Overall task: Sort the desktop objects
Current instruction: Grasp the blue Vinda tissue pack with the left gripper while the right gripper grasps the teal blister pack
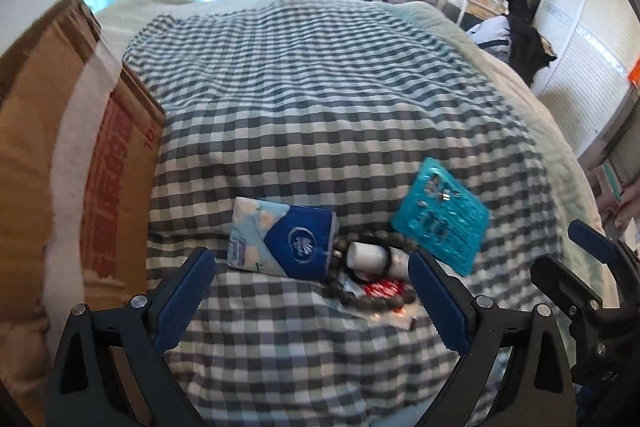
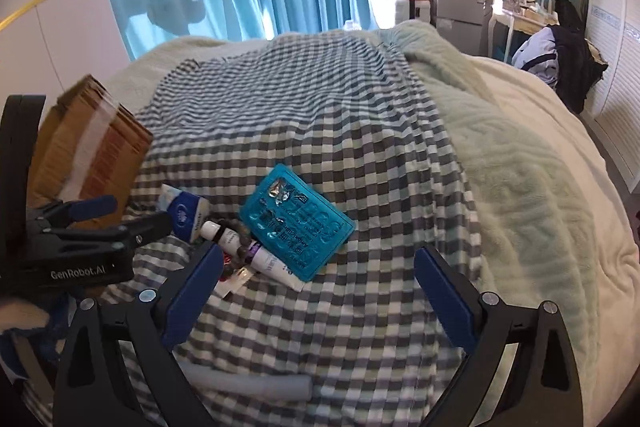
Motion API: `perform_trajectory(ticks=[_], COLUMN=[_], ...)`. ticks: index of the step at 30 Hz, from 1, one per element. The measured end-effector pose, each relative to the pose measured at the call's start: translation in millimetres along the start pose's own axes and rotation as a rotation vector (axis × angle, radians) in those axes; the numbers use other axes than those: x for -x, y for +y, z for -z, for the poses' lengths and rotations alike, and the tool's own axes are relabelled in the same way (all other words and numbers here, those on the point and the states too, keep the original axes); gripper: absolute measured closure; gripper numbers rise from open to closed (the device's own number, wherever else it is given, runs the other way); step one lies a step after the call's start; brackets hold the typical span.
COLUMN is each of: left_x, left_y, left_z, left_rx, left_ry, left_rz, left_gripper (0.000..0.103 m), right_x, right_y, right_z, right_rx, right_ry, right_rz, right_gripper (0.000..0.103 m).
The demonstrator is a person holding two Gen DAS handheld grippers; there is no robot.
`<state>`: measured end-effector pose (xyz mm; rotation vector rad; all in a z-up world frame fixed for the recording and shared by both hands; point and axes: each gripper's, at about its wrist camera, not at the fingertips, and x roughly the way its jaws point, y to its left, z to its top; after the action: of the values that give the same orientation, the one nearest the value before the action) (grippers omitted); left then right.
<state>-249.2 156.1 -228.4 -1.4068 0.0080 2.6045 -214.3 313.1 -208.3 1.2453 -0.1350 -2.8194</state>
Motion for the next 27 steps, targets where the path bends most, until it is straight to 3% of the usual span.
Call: perform_trajectory(ticks=[11, 23, 24, 26, 27], left_x=[-69.3, -85.6, -85.2, -90.1, -87.7], left_y=[32.2, 43.9, 45.0, 49.2, 46.9], left_z=[7.7, 11.9, 11.5, 5.6, 6.5], left_rx=[0.034, 0.029, 0.026, 0.009, -0.006], left_ry=[0.101, 0.087, 0.085, 0.08, 0.075], left_rz=[-0.031, 0.007, 0.008, 0.018, 0.015], left_gripper=[0.004, 0.004, 0.005, 0.016, 0.027], right_x=[-86.2, -104.5, -102.9, -97.5, -94.8], right_y=[10.5, 9.8, 10.1, 11.8, 12.1], right_z=[0.5, 16.9, 18.2, 18.9, 20.4], right_rx=[0.153, 0.195, 0.195, 0.195, 0.194], right_ry=[0.098, 0.113, 0.107, 0.093, 0.089], right_rz=[0.03, -0.004, -0.004, -0.019, -0.026], right_gripper=[0.006, 0.005, 0.007, 0.021, 0.026])
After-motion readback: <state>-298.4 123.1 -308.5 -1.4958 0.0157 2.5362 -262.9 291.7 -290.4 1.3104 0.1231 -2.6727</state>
